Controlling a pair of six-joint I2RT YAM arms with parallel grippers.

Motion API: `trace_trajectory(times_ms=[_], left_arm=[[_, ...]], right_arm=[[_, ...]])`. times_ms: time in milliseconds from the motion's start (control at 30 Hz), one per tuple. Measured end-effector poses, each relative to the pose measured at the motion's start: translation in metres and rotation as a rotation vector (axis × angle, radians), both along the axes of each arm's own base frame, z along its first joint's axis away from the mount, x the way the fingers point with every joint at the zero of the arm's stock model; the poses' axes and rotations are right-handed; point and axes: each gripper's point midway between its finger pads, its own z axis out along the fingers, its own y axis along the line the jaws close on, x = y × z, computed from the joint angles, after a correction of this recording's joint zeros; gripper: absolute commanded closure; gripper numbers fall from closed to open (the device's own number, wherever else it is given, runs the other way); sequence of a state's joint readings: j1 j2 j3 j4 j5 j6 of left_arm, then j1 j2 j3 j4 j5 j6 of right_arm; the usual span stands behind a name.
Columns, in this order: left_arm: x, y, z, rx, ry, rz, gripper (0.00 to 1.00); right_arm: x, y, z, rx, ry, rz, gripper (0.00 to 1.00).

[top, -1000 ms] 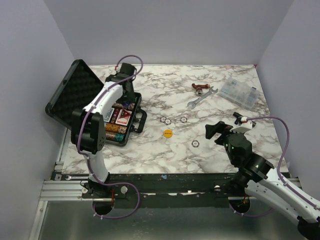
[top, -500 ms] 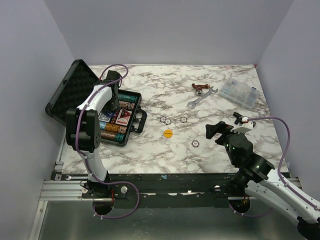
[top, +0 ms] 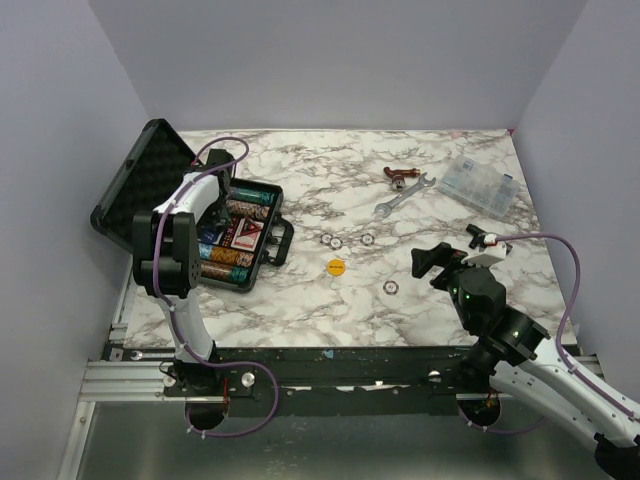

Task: Pack up texas hold em set

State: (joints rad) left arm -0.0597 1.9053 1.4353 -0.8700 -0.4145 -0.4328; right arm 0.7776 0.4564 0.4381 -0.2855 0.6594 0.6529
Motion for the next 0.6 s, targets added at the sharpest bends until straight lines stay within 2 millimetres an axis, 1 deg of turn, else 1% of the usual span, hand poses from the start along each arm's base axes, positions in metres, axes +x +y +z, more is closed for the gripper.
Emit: trace_trajectory(times_ms=[133, 267, 367, 433, 533, 600], left_arm=[[-0.002, 0.006, -0.008, 0.003, 0.022, 0.013, 0.70], [-0.001, 0.007, -0.008, 0.008, 0.022, 0.014, 0.68], [-0.001, 0.009, -0.008, 0.007, 0.020, 0.020, 0.64], [0.000, 0.012, -0.008, 0.008, 0.020, 0.026, 0.59], [0.000, 0.015, -0.007, 0.007, 0.017, 0.033, 0.48], [0.001, 0.016, -0.007, 0.007, 0.015, 0.035, 0.44]], right_arm=[[0.000, 0.000, 0.001, 0.004, -0.004, 0.000, 0.00], [0.000, 0.000, 0.002, 0.006, -0.006, 0.001, 0.00], [-0.001, 0.000, 0.003, 0.009, -0.008, 0.002, 0.00], [-0.001, 0.000, 0.003, 0.009, -0.008, 0.003, 0.00], [-0.001, 0.000, 0.003, 0.009, -0.008, 0.003, 0.00], [-0.001, 0.000, 0.003, 0.009, -0.009, 0.003, 0.00]])
